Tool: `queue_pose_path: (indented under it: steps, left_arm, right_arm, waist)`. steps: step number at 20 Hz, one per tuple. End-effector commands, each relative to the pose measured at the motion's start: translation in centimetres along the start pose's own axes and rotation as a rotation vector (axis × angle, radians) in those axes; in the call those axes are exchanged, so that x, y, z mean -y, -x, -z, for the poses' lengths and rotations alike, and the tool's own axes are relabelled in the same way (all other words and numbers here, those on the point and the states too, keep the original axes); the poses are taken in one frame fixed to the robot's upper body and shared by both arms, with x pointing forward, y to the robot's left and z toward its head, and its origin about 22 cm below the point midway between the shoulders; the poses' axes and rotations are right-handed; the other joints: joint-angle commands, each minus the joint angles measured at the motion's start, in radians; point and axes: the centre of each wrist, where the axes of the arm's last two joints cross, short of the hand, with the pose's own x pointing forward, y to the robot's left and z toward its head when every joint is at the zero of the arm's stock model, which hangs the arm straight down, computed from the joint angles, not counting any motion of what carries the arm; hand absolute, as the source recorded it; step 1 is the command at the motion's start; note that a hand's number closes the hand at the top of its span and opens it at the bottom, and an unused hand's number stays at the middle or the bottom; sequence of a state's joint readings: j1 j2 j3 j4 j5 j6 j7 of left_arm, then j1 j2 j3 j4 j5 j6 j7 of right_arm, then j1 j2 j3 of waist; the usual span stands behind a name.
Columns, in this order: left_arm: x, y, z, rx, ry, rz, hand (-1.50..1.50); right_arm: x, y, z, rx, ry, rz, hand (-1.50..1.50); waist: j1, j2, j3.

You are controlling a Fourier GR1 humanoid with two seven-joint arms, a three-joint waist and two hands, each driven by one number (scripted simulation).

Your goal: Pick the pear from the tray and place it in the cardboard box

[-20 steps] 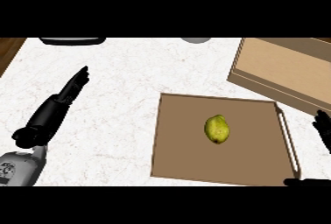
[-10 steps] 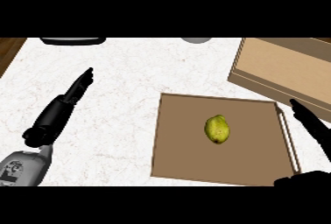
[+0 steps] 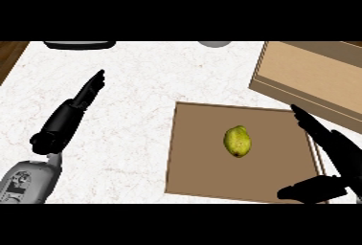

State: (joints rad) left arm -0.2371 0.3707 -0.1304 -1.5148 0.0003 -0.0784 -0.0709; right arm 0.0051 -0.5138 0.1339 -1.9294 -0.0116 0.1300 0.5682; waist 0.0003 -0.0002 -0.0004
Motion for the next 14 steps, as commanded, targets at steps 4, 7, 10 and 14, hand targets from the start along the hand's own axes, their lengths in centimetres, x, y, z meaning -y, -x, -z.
queue_pose_path:
  steps: [4, 7, 10, 14]
  left_arm:
    - [-2.0, -0.7, 0.7, 0.002, 0.009, 0.01, 0.0]
    - [-1.0, 0.0, -0.1, 0.01, -0.001, 0.012, 0.0]
    - [-1.0, 0.4, 0.2, -0.005, 0.0, 0.002, 0.0]
    - [-0.1, 0.0, -0.5, 0.009, 0.011, 0.005, 0.0]
  right_arm:
    - [-2.1, -1.2, 1.7, -0.062, 0.043, -0.042, -1.5]
    - [-2.1, -1.3, 1.0, -0.061, 0.045, -0.054, -1.5]
    - [-1.4, 1.3, 2.1, -0.079, 0.012, -0.07, -1.5]
    - [-5.2, -1.9, 3.4, -0.107, 0.031, -0.094, -1.5]
  waist:
    - [-0.001, 0.0, 0.0]
    - [-0.002, -0.001, 0.0]
    - [-0.003, 0.0, 0.0]
    - [0.001, -0.001, 0.0]
